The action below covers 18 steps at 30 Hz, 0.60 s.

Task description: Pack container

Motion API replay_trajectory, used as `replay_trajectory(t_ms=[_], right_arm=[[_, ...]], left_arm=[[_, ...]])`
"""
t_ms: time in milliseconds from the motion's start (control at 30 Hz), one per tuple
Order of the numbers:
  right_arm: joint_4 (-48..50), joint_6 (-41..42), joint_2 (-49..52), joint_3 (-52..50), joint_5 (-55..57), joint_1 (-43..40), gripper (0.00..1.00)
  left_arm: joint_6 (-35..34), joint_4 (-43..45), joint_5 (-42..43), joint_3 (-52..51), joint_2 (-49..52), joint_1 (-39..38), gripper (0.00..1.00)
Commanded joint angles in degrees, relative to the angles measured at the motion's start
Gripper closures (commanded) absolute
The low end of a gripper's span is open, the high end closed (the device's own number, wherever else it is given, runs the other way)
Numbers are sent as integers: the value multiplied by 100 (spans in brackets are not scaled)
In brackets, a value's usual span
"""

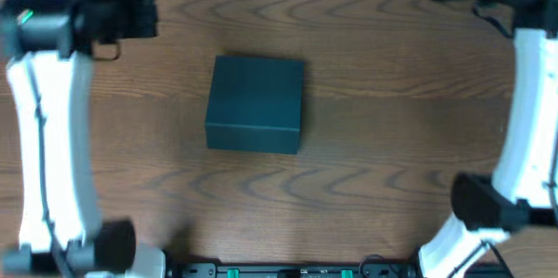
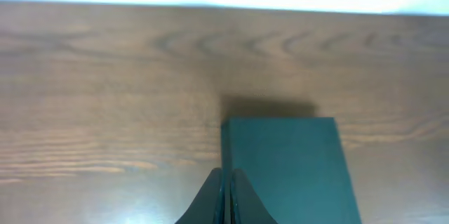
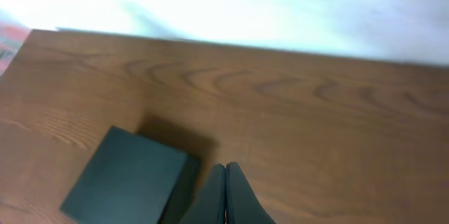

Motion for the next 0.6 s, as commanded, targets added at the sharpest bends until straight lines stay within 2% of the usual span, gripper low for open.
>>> replay_trajectory(t_ms=[0,133,267,300,433,567], right_arm=[[247,-114,-496,-1259,-114,11,98],[973,-111,-1366,-3051,-365,15,98],[1775,44,-2118,-4752,-656,61,98],[2138,166,-2409,-5501,-651,199,98],[2345,321,-2588,-6520,-647,754,98],[2645,857,-2538,-7213,-654,1471,98]], left_arm=[[229,256,122,-896,-247,-170,94],[190,1067,256,-2210,-730,-157,94],[160,1705,916,-3145,-925,-164,94],[160,1886,1071,-3425,-896,-219,94],[214,2162,1596,-3858,-719,-424,94],[380,2181,1818,-3985,-378,-774,94]])
